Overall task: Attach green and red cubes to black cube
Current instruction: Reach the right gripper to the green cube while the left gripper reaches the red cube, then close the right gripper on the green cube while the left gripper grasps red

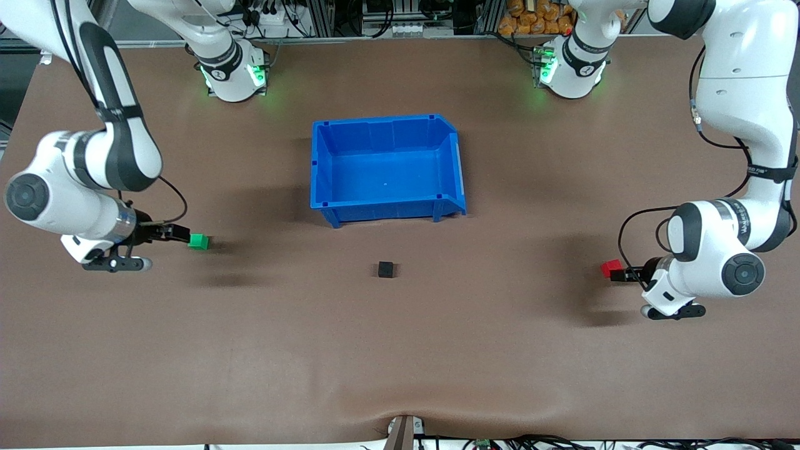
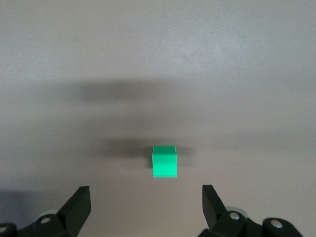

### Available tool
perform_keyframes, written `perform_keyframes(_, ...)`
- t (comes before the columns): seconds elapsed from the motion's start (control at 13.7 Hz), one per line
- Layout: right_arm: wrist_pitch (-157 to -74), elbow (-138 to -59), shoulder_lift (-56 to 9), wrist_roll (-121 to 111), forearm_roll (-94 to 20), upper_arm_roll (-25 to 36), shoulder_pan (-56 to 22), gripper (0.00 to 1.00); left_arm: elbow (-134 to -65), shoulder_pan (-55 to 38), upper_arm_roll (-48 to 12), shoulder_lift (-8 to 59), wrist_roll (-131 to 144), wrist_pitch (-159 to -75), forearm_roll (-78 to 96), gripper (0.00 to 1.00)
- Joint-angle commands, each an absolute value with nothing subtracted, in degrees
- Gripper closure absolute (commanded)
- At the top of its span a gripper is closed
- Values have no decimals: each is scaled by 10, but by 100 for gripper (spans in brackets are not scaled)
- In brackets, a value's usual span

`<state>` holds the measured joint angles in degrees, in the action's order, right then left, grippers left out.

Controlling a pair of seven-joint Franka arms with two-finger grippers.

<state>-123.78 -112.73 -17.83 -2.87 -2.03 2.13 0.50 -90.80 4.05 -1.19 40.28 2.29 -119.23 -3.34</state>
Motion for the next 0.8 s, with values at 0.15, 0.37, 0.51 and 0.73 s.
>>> perform_keyframes(0.15, -1309, -1129, -245, -38, -17, 23, 5, 0, -912, 31, -18, 404, 46, -1197, -33, 0)
perform_keyframes(0.37, -1323, -1129, -271, -38, -21, 22, 6, 0, -913, 26, -19, 410, 56, -1198, -33, 0)
perform_keyframes(0.51, -1331, -1129, -286, -38, -21, 22, 7, 0, -920, 26, -19, 410, 57, -1198, -33, 2)
perform_keyframes(0.73, -1332, -1150, -293, -42, -22, 22, 6, 0, -921, 27, -19, 412, 57, -1199, -33, 19)
